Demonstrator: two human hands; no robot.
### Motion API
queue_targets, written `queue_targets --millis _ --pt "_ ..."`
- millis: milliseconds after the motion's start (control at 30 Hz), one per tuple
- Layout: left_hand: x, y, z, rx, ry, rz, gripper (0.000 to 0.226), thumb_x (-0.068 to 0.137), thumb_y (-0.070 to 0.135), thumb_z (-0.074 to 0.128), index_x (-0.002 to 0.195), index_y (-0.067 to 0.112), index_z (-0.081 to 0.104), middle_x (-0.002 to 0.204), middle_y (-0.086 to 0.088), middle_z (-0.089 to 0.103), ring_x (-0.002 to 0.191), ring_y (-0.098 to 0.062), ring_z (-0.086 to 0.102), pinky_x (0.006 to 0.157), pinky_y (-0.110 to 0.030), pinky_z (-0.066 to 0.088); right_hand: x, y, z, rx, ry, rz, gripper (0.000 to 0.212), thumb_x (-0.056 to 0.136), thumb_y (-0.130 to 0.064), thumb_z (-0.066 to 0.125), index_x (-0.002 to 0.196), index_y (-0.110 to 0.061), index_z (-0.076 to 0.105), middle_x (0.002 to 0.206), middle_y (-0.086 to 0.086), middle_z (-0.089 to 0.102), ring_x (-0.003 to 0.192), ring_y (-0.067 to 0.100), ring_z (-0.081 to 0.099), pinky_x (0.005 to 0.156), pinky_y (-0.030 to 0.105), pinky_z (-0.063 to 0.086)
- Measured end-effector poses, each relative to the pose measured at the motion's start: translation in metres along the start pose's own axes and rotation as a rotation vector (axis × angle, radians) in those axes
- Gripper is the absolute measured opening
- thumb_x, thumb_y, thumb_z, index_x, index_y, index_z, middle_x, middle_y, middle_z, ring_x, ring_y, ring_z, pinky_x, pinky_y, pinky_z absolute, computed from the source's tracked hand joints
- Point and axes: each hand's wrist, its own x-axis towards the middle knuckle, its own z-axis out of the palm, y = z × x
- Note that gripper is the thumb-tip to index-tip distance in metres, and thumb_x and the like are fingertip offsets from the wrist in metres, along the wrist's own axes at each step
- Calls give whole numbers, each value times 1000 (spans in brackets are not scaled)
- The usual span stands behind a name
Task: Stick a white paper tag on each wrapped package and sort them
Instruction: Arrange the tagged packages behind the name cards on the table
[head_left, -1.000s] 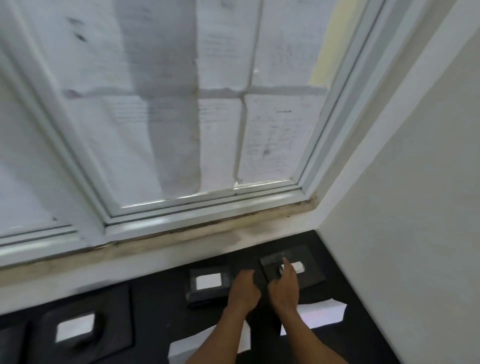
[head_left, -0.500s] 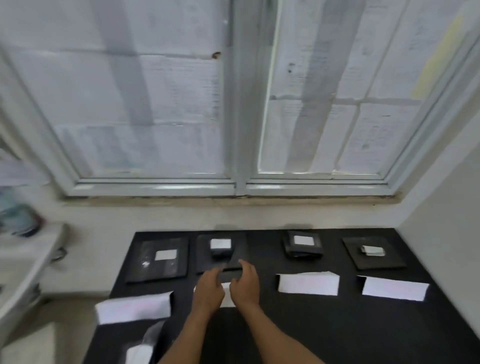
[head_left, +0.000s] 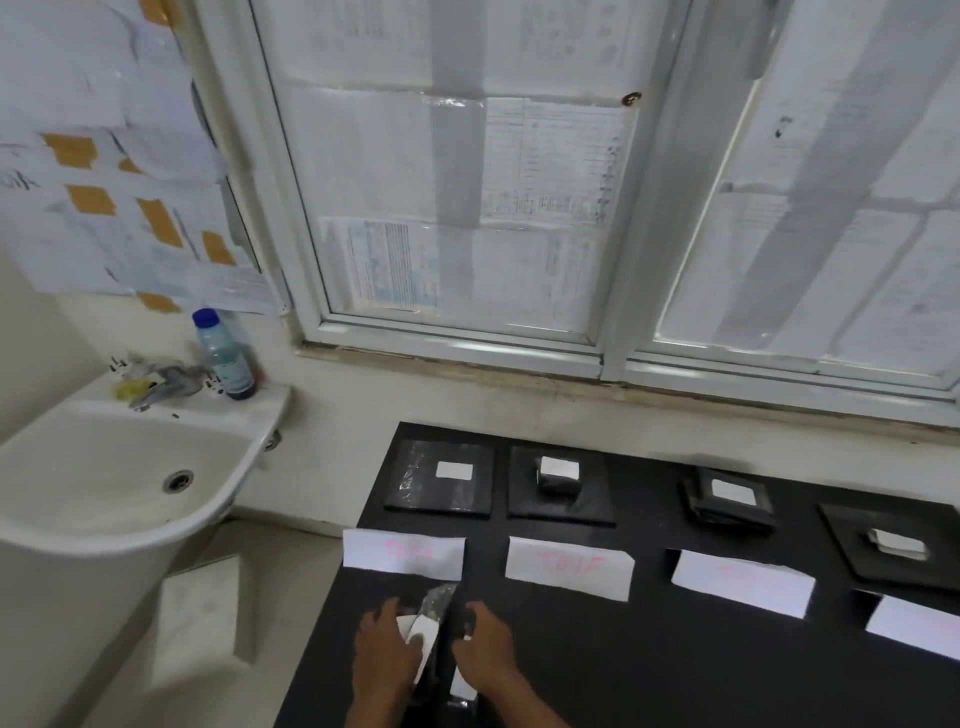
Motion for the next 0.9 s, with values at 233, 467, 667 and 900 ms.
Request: queue_targets --millis 233,467,667,900 --pt "0 -5 1 -8 -7 -13 49 79 30 67 126 26 55 128 -8 50 119 -25 50 95 -33 45 4 -3 23 15 -44 17 13 80 -16 57 91 -17 65 108 6 70 93 16 62 74 19 43" --pt "12 -13 -3 -100 -23 -12 44 73 29 74 116 20 68 116 -8 64 105 -22 60 90 -30 50 9 -2 40 187 -63 74 30 82 -15 51 106 -11 66 103 8 69 91 21 64 72 28 52" --pt "10 -10 -13 -283 -28 -53 23 79 5 64 94 17 77 105 -7 73 96 -23 66 76 -22 47 10 -2 40 253 -10 62 25 83 -13 55 100 -8 72 94 5 68 85 20 63 73 31 51" --pt "5 -11 -14 -311 -19 -122 7 79 8 70 80 7 78 89 -12 75 75 -22 66 63 -24 51 5 5 43 272 96 26 23 82 -14 73 104 -13 73 101 0 73 90 14 67 77 21 52"
